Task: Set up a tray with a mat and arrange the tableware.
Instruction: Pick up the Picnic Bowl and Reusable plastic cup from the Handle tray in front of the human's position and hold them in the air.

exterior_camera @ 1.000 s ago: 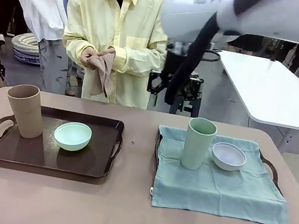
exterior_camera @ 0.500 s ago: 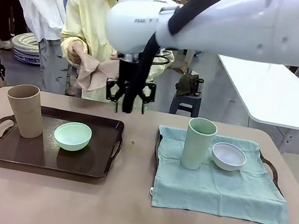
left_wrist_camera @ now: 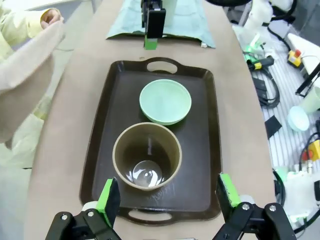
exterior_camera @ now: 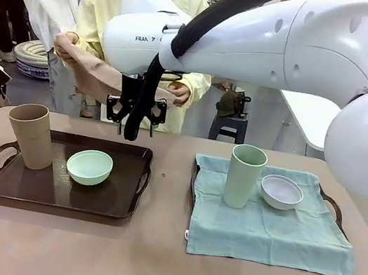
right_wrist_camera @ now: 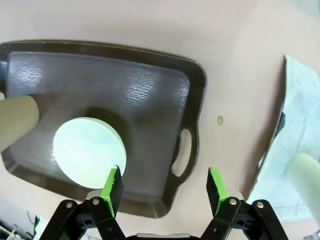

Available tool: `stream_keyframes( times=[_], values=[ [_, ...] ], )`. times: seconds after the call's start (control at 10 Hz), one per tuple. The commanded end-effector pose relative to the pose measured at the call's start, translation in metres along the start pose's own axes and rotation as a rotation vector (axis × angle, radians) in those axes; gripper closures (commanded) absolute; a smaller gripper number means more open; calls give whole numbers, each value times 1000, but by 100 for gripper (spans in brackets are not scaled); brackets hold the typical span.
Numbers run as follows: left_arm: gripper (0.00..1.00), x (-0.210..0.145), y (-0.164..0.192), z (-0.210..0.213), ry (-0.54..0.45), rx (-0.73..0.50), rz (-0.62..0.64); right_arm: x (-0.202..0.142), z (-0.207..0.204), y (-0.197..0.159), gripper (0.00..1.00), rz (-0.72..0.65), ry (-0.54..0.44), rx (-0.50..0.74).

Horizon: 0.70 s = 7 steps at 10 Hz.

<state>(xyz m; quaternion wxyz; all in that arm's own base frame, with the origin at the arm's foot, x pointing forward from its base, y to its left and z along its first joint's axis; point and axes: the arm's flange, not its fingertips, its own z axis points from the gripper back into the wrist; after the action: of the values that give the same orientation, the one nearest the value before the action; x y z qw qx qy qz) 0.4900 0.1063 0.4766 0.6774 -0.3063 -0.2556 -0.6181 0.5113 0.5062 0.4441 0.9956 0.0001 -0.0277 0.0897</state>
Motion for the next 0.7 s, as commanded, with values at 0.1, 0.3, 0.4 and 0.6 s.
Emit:
stream_keyframes(
  times=[0.1, 0.3, 0.4, 0.6],
  values=[
    [0, 0, 0, 0, 0, 0, 0, -2, 0, -3, 13, -2, 7, -8],
    [0, 0, 0, 0, 0, 0, 0, -2, 0, -3, 13, -2, 7, -8],
    [0, 0, 0, 0, 0, 0, 0, -2, 0, -3, 13, -2, 7, -8],
    [0, 7, 0, 3, -41, -14, -105, 0, -2, -1, 13, -1, 4, -2]
  ],
)
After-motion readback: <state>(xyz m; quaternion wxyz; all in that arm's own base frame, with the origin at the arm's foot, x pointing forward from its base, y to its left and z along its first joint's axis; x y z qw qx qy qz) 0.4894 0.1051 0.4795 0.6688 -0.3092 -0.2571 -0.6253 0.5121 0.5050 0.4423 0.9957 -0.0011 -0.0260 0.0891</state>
